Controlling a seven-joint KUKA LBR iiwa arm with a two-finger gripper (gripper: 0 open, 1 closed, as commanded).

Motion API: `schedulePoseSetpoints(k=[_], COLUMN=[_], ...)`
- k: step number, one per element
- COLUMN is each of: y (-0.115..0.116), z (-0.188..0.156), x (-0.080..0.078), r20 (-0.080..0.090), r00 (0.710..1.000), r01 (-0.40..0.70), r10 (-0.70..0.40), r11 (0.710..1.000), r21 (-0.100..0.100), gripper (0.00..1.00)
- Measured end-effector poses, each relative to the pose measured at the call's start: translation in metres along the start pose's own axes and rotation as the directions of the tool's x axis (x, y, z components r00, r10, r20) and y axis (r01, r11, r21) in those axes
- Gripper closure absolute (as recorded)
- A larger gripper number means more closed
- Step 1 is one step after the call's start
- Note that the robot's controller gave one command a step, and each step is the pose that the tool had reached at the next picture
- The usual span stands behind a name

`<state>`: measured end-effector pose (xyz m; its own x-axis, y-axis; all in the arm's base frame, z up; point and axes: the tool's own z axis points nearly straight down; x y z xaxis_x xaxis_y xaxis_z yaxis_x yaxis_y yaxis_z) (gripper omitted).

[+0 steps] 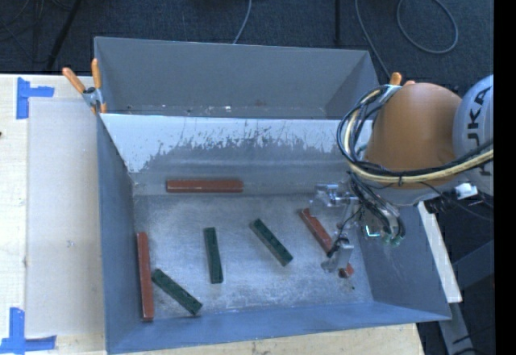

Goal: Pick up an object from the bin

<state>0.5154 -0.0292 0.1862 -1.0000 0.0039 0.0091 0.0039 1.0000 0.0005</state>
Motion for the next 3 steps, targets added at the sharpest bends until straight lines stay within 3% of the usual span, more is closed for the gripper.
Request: schedulePoseSetpoints(k=[1, 2, 3], y=[0.059, 0.058, 0.097], z=[0.120, 0.116, 0.114], x=[-0.042, -0.044, -0.055], r20=[0.003, 0.009, 0.011], r00=[0.982, 0.982, 0.996], r01=[-0.190, -0.188, 0.084], r10=[0.190, 0.188, -0.084], r11=[0.982, 0.982, 0.996], r21=[-0.002, -0.001, 0.001], gripper=[0.00, 1.00, 1.00])
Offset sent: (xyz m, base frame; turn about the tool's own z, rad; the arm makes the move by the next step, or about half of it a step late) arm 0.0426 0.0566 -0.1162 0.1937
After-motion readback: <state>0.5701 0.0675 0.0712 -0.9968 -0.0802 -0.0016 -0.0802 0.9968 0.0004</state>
